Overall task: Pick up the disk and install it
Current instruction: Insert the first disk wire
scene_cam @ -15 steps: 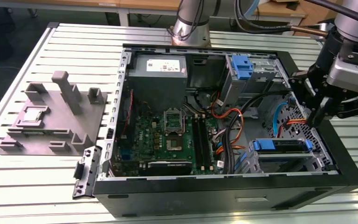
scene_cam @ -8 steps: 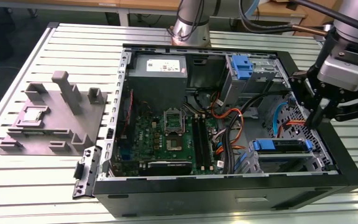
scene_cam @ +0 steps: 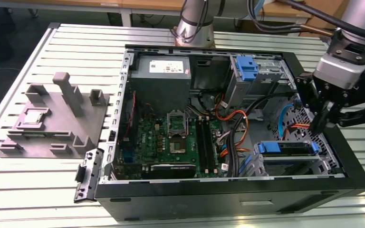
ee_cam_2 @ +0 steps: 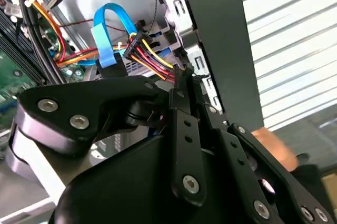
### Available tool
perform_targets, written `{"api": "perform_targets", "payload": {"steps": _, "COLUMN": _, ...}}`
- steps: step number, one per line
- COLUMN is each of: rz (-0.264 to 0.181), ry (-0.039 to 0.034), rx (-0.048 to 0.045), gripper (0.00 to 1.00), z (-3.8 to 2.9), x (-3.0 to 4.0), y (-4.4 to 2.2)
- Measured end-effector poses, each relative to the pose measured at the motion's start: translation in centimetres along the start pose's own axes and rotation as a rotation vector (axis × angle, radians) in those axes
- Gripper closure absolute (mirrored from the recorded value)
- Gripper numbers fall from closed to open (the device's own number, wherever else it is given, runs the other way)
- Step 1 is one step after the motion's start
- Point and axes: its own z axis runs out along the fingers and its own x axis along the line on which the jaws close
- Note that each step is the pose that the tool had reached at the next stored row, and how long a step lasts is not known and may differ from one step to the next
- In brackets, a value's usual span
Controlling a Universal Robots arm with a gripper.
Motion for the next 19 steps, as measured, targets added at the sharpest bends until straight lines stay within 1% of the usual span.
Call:
{"api": "perform_targets", "payload": {"steps": 6, "rz": 0.108, "ry": 0.0028, "rx": -0.0211, "gripper": 0.83, "z": 0.16, "x": -0.03, "y": 0.0}}
{"api": "perform_targets", "payload": {"steps": 8, "rz": 0.137, "ry": 0.0037, "rx": -0.027, "gripper": 0.83, "z": 0.18, "x": -0.04, "y": 0.01}}
{"api": "perform_targets", "payload": {"steps": 15, "rz": 0.142, "ry": 0.0038, "rx": -0.028, "gripper": 0.83, "z": 0.17, "x": -0.07, "y": 0.05}}
{"api": "perform_targets", "payload": {"steps": 19, "rz": 0.146, "ry": 0.0038, "rx": -0.0286, "gripper": 0.83, "z": 0.11, "x": -0.35, "y": 0.44}}
